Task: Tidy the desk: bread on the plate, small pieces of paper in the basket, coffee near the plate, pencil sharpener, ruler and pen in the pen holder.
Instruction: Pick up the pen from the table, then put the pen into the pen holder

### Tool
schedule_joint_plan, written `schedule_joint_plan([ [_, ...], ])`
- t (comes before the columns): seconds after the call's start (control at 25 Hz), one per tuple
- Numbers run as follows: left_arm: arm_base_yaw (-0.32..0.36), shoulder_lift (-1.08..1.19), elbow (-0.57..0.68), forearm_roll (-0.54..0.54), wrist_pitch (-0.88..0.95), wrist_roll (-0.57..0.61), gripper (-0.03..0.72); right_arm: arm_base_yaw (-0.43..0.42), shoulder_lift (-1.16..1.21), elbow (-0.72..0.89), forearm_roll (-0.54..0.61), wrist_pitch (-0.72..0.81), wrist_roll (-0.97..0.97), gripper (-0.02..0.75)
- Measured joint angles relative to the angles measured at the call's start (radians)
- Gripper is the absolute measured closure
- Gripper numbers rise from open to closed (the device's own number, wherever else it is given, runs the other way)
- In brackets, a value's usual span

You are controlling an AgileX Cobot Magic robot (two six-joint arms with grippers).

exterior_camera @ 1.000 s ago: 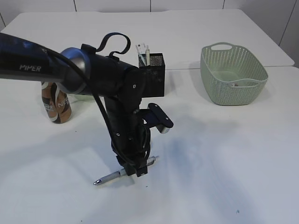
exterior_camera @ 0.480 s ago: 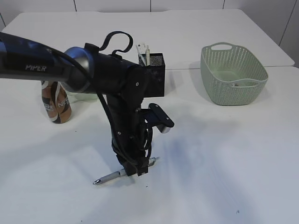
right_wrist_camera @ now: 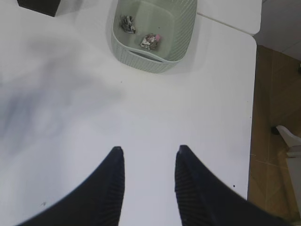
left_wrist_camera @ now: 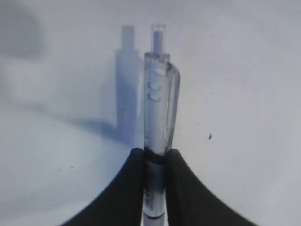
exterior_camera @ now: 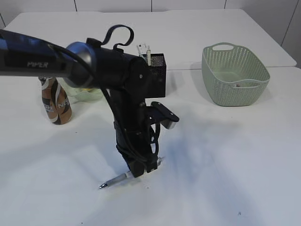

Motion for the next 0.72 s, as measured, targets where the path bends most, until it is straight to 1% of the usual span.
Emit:
schedule_joint_plan([
  [0.2, 0.012, -0.116, 0.0, 0.029, -0.04, -0.041, 0.627, 0.0, 0.0, 0.0, 0.0, 0.0, 0.0, 0.438],
  [0.36, 0.015, -0.201, 0.0, 0.035, -0.11, -0.054, 0.627, 0.0, 0.0, 0.0, 0.0, 0.0, 0.0, 0.438],
  [0.72, 0.036, -0.343, 0.0, 0.036, -0.365, -0.056, 0.627, 0.0, -0.009, 0.0, 0.002, 0.0, 0.002, 0.439],
])
